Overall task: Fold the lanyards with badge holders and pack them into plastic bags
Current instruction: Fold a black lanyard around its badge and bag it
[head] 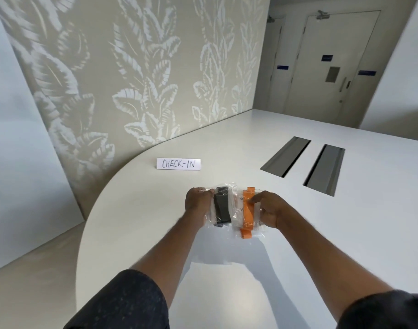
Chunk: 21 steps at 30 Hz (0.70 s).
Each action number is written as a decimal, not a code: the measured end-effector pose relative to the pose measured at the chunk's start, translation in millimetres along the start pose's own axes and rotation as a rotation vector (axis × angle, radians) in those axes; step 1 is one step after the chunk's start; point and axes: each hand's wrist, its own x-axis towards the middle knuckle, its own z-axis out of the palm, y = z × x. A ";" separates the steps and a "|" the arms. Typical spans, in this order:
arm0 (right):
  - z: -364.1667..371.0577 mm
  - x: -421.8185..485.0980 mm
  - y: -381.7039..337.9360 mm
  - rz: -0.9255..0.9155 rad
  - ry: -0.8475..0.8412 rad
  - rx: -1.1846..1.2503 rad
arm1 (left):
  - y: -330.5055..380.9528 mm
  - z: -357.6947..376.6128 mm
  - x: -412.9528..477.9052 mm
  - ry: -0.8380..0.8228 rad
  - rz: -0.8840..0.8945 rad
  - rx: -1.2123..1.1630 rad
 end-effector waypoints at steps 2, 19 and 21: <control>21.4 16.2 -3.5 -0.002 -0.019 -0.028 | 4.1 -15.8 22.7 0.013 0.011 -0.009; 186.4 153.4 2.3 -0.113 0.007 0.003 | -0.5 -121.4 221.7 -0.011 -0.092 -0.001; 191.6 169.5 1.6 -0.102 0.019 0.020 | -2.4 -120.2 238.0 -0.014 -0.102 -0.010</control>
